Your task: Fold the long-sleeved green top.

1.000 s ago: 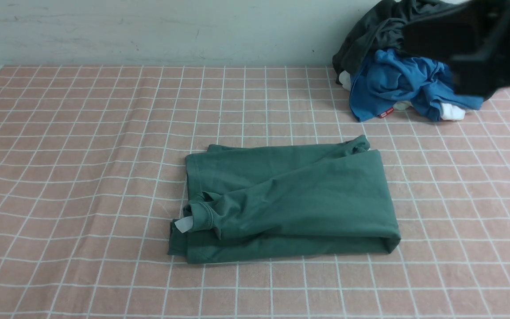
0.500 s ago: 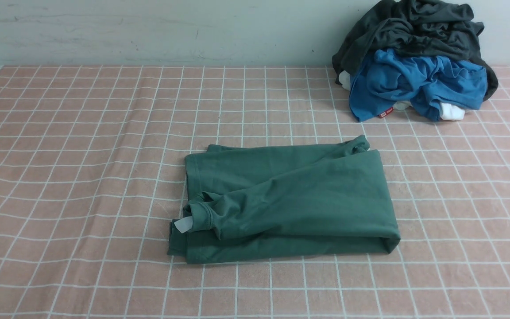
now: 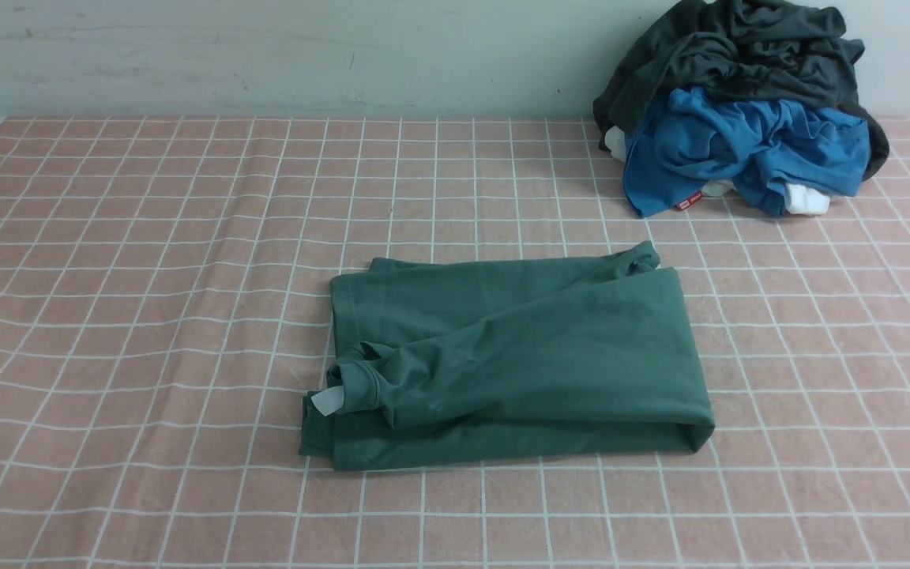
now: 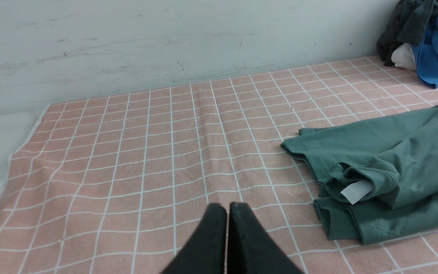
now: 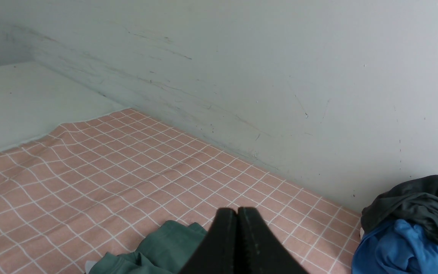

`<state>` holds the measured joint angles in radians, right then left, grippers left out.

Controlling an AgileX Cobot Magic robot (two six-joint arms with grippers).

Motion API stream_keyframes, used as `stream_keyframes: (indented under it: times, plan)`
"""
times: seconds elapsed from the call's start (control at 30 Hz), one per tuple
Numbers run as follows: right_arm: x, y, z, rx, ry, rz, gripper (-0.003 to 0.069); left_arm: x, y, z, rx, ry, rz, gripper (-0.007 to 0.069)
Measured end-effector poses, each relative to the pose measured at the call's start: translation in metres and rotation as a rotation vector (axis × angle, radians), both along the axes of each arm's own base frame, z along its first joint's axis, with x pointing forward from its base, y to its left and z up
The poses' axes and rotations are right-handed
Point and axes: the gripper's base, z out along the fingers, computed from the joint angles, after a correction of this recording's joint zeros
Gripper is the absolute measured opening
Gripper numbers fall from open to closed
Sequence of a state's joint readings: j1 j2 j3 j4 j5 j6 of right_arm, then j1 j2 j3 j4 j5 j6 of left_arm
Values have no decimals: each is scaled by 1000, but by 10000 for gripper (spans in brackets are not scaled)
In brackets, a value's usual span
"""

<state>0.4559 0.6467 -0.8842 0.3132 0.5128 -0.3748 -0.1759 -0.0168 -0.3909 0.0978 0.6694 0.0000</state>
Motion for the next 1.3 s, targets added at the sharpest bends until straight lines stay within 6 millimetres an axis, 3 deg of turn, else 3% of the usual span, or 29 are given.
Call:
stream_keyframes:
  times: [0.17, 0.27, 0.4, 0.43, 0.47, 0.5, 0.53, 0.57, 0.6, 0.7, 0.77, 0.97, 1.03, 1.3]
  plan:
    - [0, 0, -2, -8, 9, -3, -14, 0, 0, 0, 0, 0, 0, -3]
    - [2, -1, -13, 20, 30, -19, -14, 0, 0, 0, 0, 0, 0, -3]
    - [-4, -11, -57, 58, 70, -91, -14, 0, 0, 0, 0, 0, 0, -3]
    - [-4, -12, -60, 66, 75, -99, -14, 0, 0, 0, 0, 0, 0, -3]
    - [-11, -21, -83, 74, 84, -164, -14, 0, 0, 0, 0, 0, 0, -3]
    - [-11, -21, -83, 74, 84, -164, -14, 0, 0, 0, 0, 0, 0, -3]
    - [-18, -32, -108, 106, 113, -246, -14, 0, 0, 0, 0, 0, 0, -3]
    - [-18, -33, -111, 104, 114, -256, -14, 0, 0, 0, 0, 0, 0, -3]
    - [-24, -40, -129, 121, 126, -322, -14, 0, 0, 0, 0, 0, 0, -3]
    - [-33, -51, -156, 142, 128, -428, -14, 0, 0, 0, 0, 0, 0, -3]
    - [-43, -61, -186, 123, 96, -556, -14, 0, 0, 0, 0, 0, 0, -3]
    - [-48, -69, -227, 107, 122, -705, -14, 0, 0, 0, 0, 0, 0, -3]
    - [-48, -70, -236, 107, 149, -723, -14, 0, 0, 0, 0, 0, 0, -3]
    - [-47, -70, -235, 136, 149, -726, -14, 0, 0, 0, 0, 0, 0, -3]
